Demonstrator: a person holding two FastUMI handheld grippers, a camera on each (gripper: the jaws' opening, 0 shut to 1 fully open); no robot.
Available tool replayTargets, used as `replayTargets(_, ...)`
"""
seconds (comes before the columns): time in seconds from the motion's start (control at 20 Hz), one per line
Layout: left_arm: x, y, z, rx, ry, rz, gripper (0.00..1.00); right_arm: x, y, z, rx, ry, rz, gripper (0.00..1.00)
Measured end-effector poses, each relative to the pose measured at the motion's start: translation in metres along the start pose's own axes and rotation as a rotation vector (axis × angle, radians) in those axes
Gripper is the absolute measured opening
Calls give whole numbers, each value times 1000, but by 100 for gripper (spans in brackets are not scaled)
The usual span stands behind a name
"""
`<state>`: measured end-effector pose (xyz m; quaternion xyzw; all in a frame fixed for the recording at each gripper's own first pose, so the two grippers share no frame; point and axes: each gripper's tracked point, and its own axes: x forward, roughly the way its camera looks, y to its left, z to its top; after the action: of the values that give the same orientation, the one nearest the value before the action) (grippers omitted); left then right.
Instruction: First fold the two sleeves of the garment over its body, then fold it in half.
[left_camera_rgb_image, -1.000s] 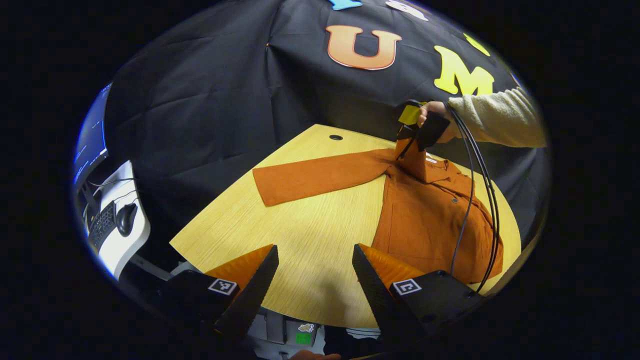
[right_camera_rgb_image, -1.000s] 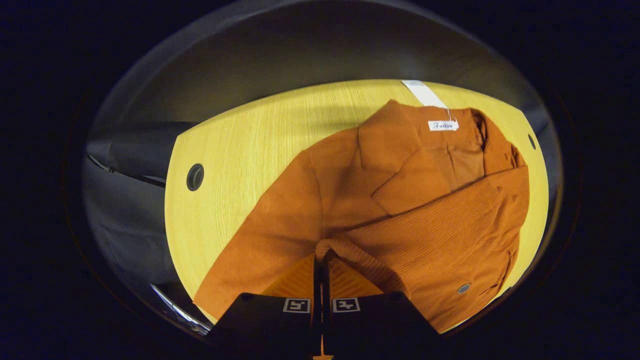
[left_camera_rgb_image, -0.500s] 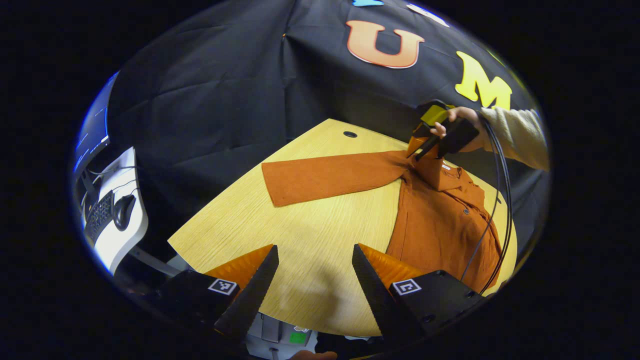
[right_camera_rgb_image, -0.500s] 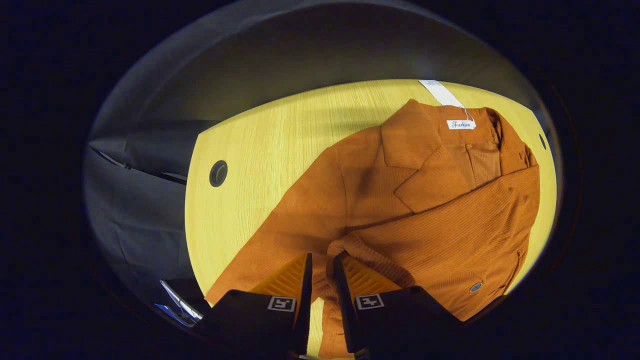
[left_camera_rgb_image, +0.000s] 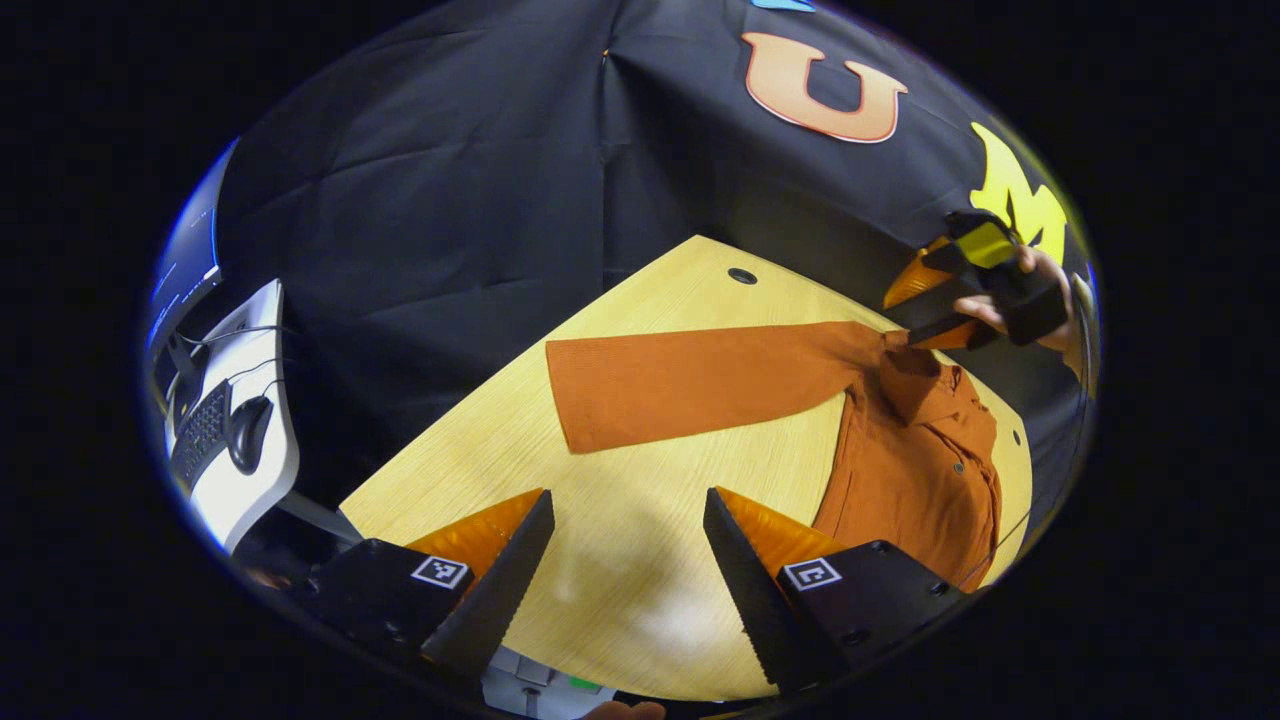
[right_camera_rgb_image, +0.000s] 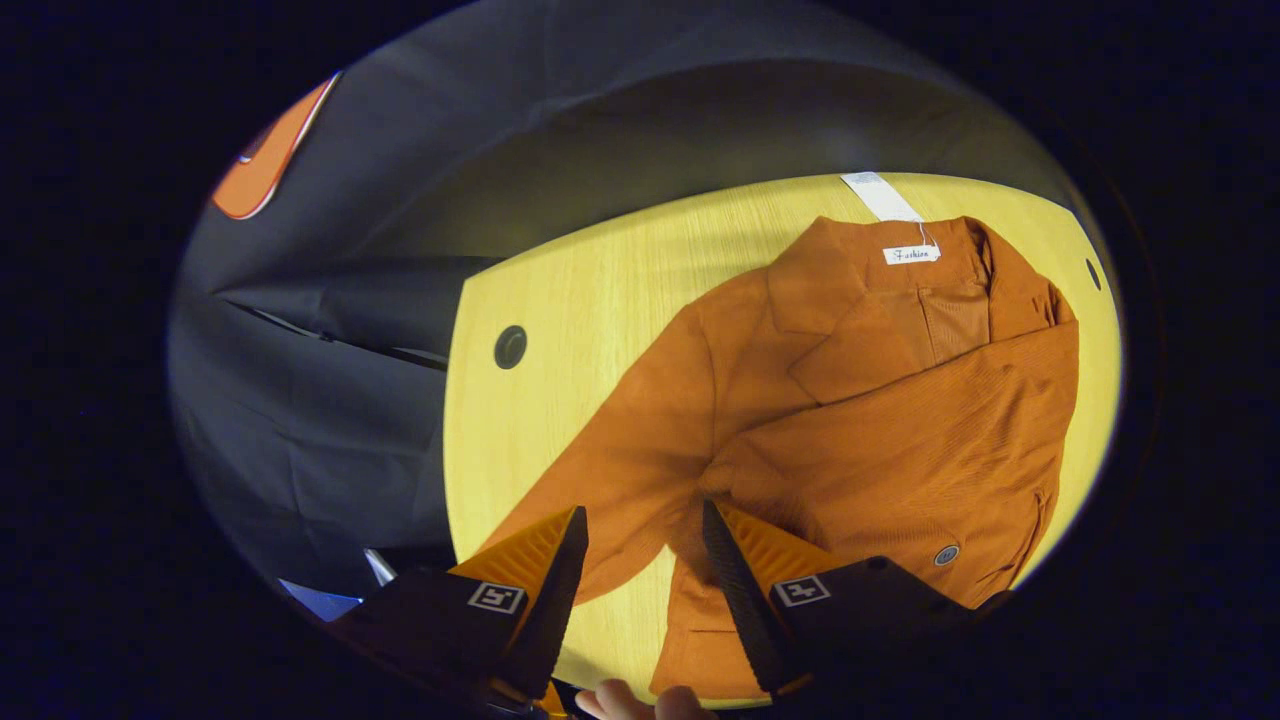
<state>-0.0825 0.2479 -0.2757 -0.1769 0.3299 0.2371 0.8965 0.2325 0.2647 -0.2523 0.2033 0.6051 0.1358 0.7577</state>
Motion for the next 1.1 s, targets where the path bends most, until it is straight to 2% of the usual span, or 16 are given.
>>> replayTargets(0.05,5,0,5,-23,3,9,98,-10,4,0,6,-7,39,75)
replayTargets(0.25,30,17,34,-29,-8,77,98,-44,-20,-13,-52,-14,20,75)
replayTargets(0.4,56,27,53,-62,25,94,98,-71,-46,-34,-77,-4,28,75)
replayTargets(0.6,91,46,58,-133,118,131,98,-108,-78,-45,-10,-33,83,75)
replayTargets(0.8,118,47,44,-213,239,123,99,-133,-125,-67,22,-40,66,75)
replayTargets(0.95,126,49,51,-191,270,139,98,-149,-156,-86,52,-48,51,75)
replayTargets(1.1,134,52,56,-181,328,172,91,-162,-184,-102,130,-37,50,75)
